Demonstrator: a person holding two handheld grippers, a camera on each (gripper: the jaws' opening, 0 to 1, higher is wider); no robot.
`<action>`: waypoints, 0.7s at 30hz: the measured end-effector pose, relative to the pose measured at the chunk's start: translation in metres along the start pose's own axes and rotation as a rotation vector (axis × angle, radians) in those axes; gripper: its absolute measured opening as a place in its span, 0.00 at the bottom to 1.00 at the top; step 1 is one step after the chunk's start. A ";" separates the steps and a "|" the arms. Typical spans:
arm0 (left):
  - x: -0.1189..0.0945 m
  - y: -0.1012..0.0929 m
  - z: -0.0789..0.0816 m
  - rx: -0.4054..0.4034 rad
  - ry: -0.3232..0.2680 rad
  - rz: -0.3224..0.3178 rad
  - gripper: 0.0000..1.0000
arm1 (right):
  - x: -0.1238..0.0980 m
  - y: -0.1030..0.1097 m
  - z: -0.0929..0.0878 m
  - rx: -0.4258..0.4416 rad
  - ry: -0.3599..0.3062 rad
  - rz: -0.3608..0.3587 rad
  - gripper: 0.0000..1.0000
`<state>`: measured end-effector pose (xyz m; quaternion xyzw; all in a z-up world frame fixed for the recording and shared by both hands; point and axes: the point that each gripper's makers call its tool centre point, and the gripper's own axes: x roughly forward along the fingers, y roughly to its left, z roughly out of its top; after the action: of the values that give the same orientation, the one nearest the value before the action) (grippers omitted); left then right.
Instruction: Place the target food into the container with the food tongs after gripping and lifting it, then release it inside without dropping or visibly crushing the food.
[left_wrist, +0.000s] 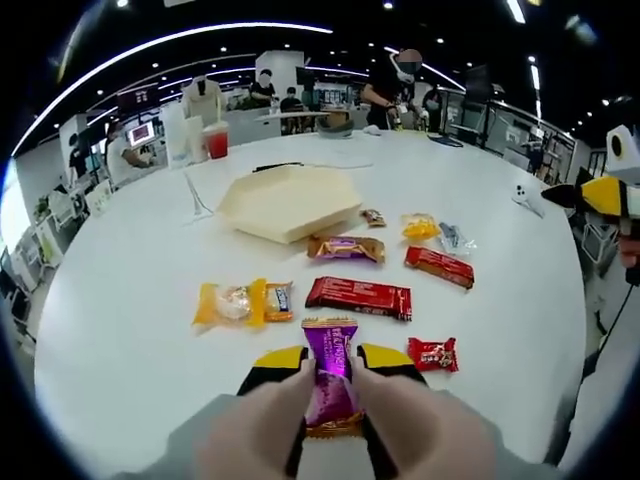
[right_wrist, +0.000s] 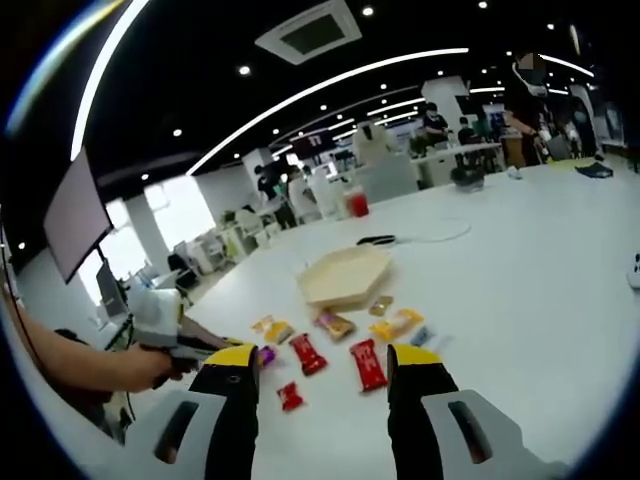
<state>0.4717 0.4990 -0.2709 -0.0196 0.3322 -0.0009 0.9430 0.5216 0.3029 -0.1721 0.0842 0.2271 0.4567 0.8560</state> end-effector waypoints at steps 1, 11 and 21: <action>-0.002 0.001 0.002 0.000 -0.005 0.002 0.17 | 0.000 0.001 0.000 -0.001 0.000 0.001 0.51; -0.010 0.005 0.007 -0.016 -0.019 0.009 0.17 | 0.000 0.003 0.000 -0.006 -0.001 0.014 0.51; -0.015 0.007 0.022 -0.036 -0.055 0.009 0.17 | -0.004 0.004 -0.003 -0.012 0.009 0.017 0.51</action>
<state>0.4738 0.5072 -0.2443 -0.0352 0.3060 0.0096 0.9513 0.5149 0.3020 -0.1724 0.0788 0.2272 0.4655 0.8517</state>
